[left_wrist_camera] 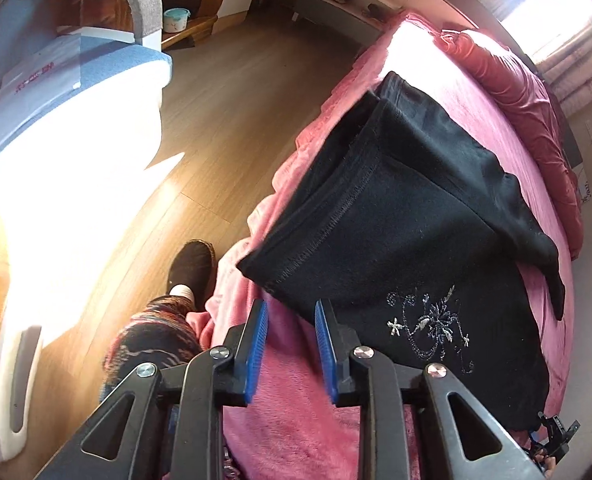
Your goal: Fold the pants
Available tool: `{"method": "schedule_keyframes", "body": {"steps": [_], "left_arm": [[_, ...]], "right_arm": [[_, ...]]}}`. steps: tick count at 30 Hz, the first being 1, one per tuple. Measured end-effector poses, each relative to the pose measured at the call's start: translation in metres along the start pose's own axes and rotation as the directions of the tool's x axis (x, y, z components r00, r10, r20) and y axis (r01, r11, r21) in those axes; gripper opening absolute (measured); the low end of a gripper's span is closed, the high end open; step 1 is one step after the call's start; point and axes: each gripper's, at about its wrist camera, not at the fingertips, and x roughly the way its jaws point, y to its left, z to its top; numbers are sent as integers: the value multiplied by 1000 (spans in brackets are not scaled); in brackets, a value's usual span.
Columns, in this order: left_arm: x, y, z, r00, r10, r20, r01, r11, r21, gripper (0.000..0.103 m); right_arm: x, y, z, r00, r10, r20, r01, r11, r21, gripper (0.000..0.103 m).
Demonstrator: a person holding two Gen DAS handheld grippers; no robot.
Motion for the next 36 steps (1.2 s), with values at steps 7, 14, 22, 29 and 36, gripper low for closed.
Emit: {"method": "schedule_keyframes", "body": {"steps": [7,14,22,29,36], "left_arm": [[-28,9,56,993,-77,94,82,995,-55,27],[4,-66,135,971,-225,78,227,974,-18,29],[77,-129,208,971,-237,2,237,971,-9,49],[133,-142,256,981,-194,-25,191,978,-90,49],[177,-167,283,995,-80,-51,78,996,-44,48]], "right_arm": [[-39,30,-7,995,-1,96,14,990,-137,58],[-27,114,-43,991,131,-39,-136,929,-344,61],[-6,184,-96,975,155,-159,-211,866,-454,62],[13,200,-104,973,93,-209,-180,876,-448,64],[31,199,-104,971,43,-235,-145,888,-437,67]]}}
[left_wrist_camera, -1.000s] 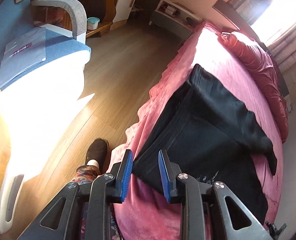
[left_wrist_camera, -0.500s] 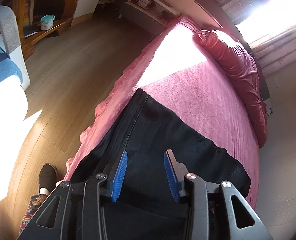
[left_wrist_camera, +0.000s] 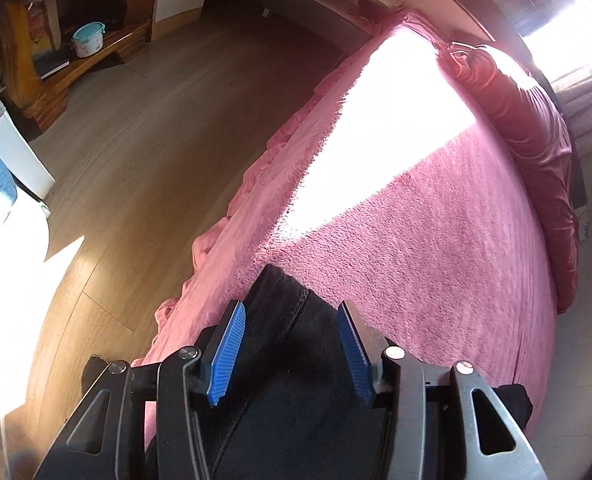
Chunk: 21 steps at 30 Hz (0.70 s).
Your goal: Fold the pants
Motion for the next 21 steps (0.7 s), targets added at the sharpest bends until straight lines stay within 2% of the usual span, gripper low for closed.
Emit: {"method": "schedule_keyframes", "body": {"steps": [2,3,4,5,6,8,10,12,15,18,21], "left_arm": [[10,-5,2,1000,29,-11,-29,1000,12,47],[13,-6,2,999,33,-15,-33,999,21,43],[15,-8,0,999,31,-14,-30,999,42,38],[15,-11,-3,998,64,2,-64,995,73,26],[13,-13,-6,997,70,16,-72,993,97,21],[3,-14,-13,998,33,53,-39,992,118,13],[-15,-17,-23,994,2,111,-20,988,154,12],[-37,-18,-34,986,-62,154,35,984,173,11],[-77,-21,-52,964,-180,196,138,967,213,11],[-120,-22,-80,927,-298,227,228,930,290,10],[-155,-17,-113,888,-405,219,318,884,343,10]], "right_arm": [[4,3,0,1000,-10,-3,10,1000,-7,69],[5,5,0,1000,-13,-4,13,1000,-13,69],[5,6,0,1000,-15,-5,15,1000,-16,70],[6,7,-1,1000,-16,-4,16,1000,-17,70],[7,8,-1,1000,-17,-5,17,1000,-19,70],[9,9,-2,1000,-17,-7,17,1000,-22,70],[9,10,-2,1000,-17,-8,17,1000,-24,70],[8,11,-3,1000,-16,-5,16,999,-28,70],[5,12,0,1000,-14,3,14,999,-28,70],[-3,12,4,999,-3,34,4,1000,-29,70],[-12,15,11,998,16,65,-14,999,-35,70]]}}
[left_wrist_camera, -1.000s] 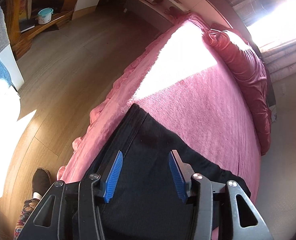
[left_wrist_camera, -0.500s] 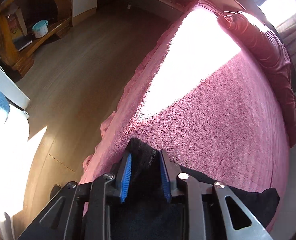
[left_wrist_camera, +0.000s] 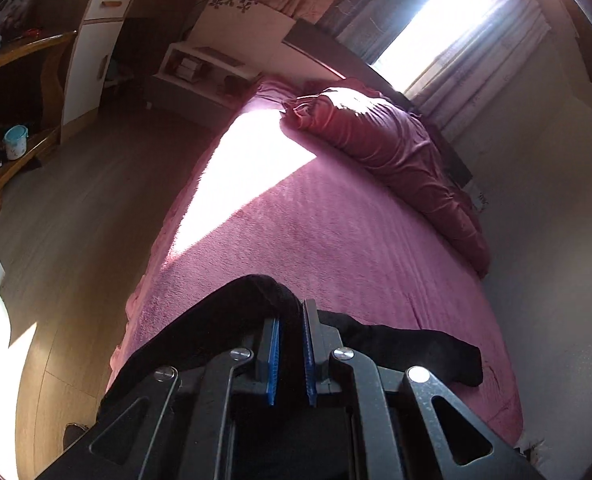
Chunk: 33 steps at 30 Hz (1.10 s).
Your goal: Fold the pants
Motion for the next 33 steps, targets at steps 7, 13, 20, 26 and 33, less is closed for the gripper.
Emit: {"method": "schedule_keyframes", "body": {"steps": [7,13,20,26,33], "left_arm": [[-69,-16,-57,988,-157,-5,157,986,51,9],[-97,-10,-105,975,-216,-48,218,975,33,9],[-107,-5,-136,966,-245,-79,247,969,10,8],[-111,-6,-140,964,-250,-93,254,967,34,8],[-110,-2,-137,960,-251,-123,259,965,47,8]], "right_arm": [[-6,18,39,991,130,23,-130,992,-3,55],[2,52,85,968,250,17,-250,968,3,47],[21,96,149,936,353,8,-353,933,66,46],[52,122,197,943,333,-11,-328,935,133,44],[94,131,229,969,235,-73,-223,964,148,17]]}}
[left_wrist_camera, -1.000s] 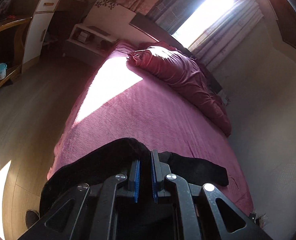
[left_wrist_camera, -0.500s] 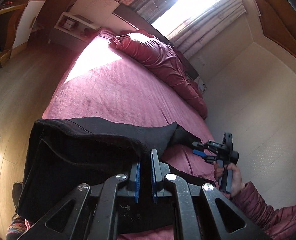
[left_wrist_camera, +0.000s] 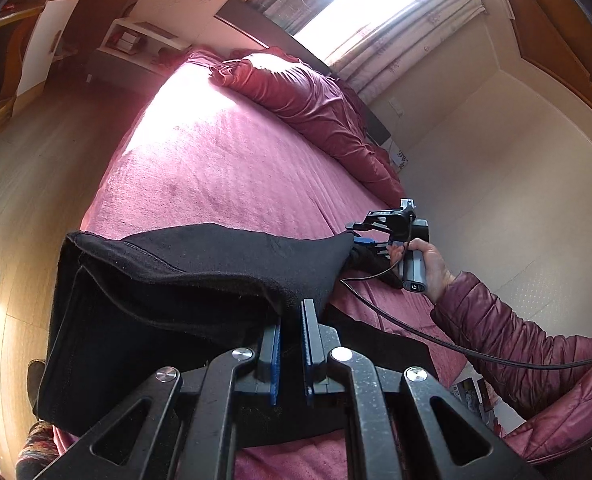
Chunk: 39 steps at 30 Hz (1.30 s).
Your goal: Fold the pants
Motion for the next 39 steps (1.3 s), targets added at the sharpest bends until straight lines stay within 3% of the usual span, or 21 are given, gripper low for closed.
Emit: {"method": "schedule_keyframes", "body": {"steps": [1,5,11,15,19,24,28,33,39], "left_arm": [[1,4,3,1000,3,3,-3,1000,-11,8],[7,25,35,997,72,30,-71,996,-53,8],[23,56,119,982,160,96,-151,984,-92,8],[34,68,164,973,196,120,-182,976,-118,8],[34,64,179,969,215,125,-204,975,-89,8],[20,61,158,973,197,115,-193,980,-53,8],[6,68,120,977,189,97,-182,980,-77,8],[-12,90,65,979,191,76,-175,968,-179,8],[-24,119,-4,975,223,-2,-214,935,-282,8]], "right_arm": [[1,-1,1,1000,-3,-2,3,1000,-8,10],[-11,3,-3,1000,1,22,0,997,-77,8],[-64,17,-6,990,99,99,-84,987,-139,8],[-106,17,-28,973,178,147,-149,971,-186,8],[-140,0,-71,956,241,168,-201,953,-226,8],[-158,-39,-141,954,271,131,-236,943,-235,8],[-149,-61,-187,969,235,77,-212,949,-236,8],[-124,-77,-226,984,178,12,-171,958,-230,7],[-94,-97,-248,993,112,-32,-116,971,-209,7]]}}
